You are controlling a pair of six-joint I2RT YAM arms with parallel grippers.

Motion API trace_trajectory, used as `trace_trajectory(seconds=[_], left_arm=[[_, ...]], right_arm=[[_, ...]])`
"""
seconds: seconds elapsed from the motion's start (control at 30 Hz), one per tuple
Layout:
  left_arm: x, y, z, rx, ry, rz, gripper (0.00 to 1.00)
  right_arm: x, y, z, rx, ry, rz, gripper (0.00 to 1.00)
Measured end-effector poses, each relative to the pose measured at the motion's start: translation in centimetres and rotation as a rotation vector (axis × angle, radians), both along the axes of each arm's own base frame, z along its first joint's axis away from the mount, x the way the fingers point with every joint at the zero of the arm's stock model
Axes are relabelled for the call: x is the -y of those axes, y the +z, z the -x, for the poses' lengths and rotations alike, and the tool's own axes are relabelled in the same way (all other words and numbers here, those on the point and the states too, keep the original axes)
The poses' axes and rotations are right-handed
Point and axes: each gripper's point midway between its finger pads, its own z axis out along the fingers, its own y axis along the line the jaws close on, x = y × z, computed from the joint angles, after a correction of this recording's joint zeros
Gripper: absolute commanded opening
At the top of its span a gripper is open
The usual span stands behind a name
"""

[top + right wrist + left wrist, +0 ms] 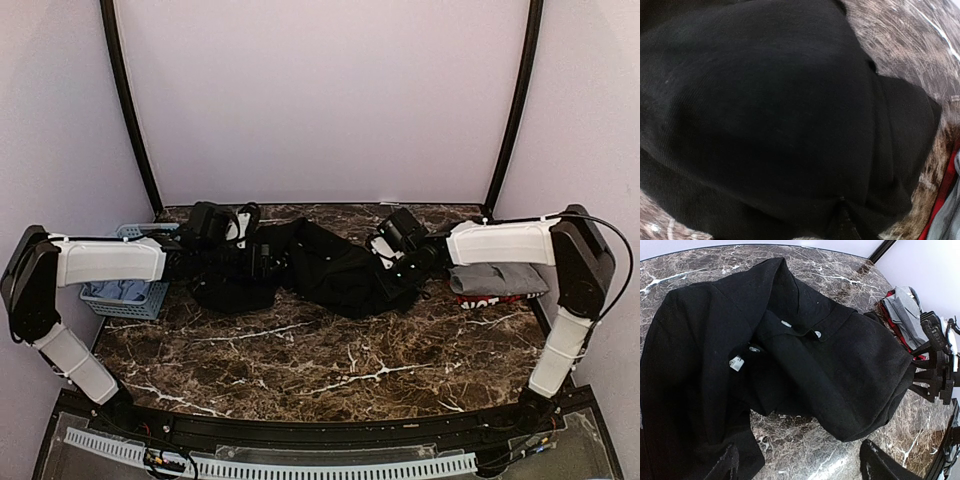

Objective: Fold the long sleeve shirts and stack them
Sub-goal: Pick up the crumpled shirt from the center of the board.

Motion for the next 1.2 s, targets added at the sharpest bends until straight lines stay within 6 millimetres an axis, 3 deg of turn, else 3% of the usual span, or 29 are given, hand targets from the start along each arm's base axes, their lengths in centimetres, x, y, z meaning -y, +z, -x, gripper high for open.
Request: trace_trajectory(seconds=[0.13, 0.33, 0.5, 0.63, 0.73, 0.8, 0.9, 1.2], left_arm=[[0.4, -0.6, 1.2, -0.005, -0.021, 0.0, 0.8], [1.3, -1.9, 3.8, -0.012, -0.079, 0.003, 0.79], [4.1, -1.5, 6.0, 0.025, -0.168, 0.033, 0.79], [7.0, 0.2, 7.6, 0.094, -0.239, 0.087, 0.8], [8.5, 1.0, 8.3, 0.133, -0.262, 0.107, 0.8], [9.8, 1.6, 8.1, 0.157, -0.262, 0.106, 0.8], [11.1, 2.7, 7.4, 0.198, -0.252, 0.115, 0.78], [13.0, 6.3, 6.1, 0.302, -0.247, 0.156, 0.75]], right_arm=[[-0.4, -0.2, -0.7, 0.012, 0.012, 0.017, 0.0], [-1.5, 3.6, -0.5, 0.022, 0.031, -0.059, 0.0], [-3.0, 11.2, 1.5, 0.028, 0.084, -0.243, 0.0], [-4.0, 19.4, 2.9, 0.079, 0.133, -0.415, 0.0], [-4.7, 23.7, 4.0, 0.101, 0.175, -0.515, 0.0], [-5.1, 25.6, 4.6, 0.101, 0.206, -0.563, 0.0], [-5.5, 26.1, 5.2, 0.078, 0.223, -0.59, 0.0], [-5.4, 23.3, 5.9, -0.023, 0.187, -0.576, 0.0]])
